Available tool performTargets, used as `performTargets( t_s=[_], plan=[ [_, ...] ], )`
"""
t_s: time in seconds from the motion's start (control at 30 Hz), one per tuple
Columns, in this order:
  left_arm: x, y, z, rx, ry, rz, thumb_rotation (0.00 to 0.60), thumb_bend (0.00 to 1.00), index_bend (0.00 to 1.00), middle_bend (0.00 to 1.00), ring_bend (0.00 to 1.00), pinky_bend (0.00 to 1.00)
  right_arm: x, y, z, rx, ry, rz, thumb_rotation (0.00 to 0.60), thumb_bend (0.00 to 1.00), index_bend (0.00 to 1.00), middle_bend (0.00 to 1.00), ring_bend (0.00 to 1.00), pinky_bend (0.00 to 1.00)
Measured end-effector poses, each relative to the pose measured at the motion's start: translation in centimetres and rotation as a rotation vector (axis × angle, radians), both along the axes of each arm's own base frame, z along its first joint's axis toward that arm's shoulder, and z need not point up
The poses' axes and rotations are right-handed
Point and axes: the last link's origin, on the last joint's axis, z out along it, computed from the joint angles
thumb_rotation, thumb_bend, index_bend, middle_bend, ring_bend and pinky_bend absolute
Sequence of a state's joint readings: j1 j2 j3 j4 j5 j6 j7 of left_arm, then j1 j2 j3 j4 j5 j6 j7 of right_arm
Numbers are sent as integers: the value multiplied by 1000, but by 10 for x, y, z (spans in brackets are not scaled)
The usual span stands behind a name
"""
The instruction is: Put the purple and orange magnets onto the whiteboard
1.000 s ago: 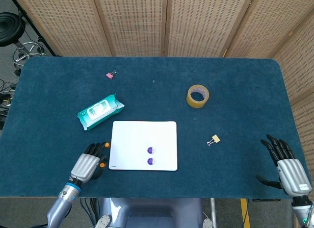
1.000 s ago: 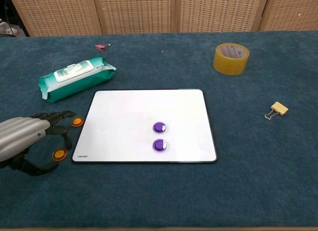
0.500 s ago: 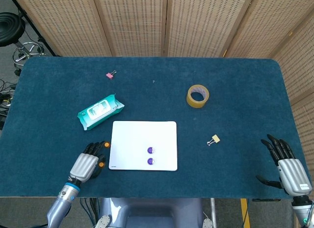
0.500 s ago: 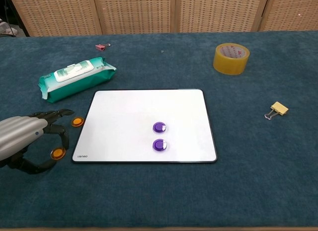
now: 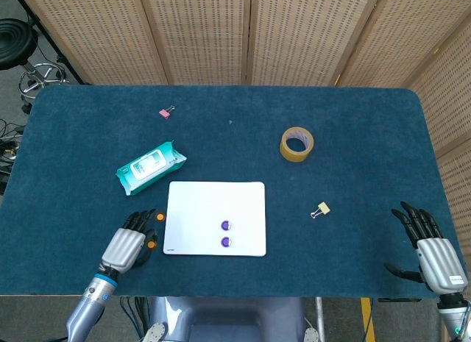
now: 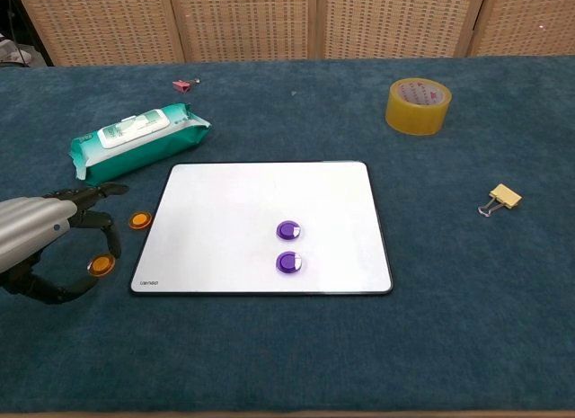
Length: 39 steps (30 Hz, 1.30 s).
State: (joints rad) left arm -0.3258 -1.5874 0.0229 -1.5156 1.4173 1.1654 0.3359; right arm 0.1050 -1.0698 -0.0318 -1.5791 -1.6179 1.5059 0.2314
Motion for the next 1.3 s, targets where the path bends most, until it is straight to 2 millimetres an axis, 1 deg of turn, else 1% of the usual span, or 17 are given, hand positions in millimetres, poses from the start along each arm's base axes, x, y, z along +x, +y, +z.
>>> performTargets(
  t_s=[0.23, 0.47, 0.57, 0.87, 1.3],
  plan=[
    [23, 8, -4, -29, -42, -65, 600, 400, 592, 0, 0, 65, 0, 0, -1, 3, 1, -5, 600, 82, 86, 0, 0, 0],
    [53, 20, -19, -58, -56, -146, 600, 411, 593, 0, 0, 65, -2, -1, 0, 0, 2, -12, 600, 82, 86, 0, 0, 0],
    [60, 24, -26, -66, -55, -158, 600, 420, 594, 0, 0, 65, -2, -1, 0, 0, 2, -14, 600, 82, 86, 0, 0, 0],
    [66, 30, -40, -90, -48, -133, 600, 421, 594, 0, 0, 65, -4, -1, 2, -4, 0, -19, 600, 82, 86, 0, 0, 0],
    [58, 28, -43, -98, -23, -109, 600, 421, 594, 0, 0, 65, -4, -2, 1, -2, -1, -20, 600, 82, 86, 0, 0, 0]
  ],
)
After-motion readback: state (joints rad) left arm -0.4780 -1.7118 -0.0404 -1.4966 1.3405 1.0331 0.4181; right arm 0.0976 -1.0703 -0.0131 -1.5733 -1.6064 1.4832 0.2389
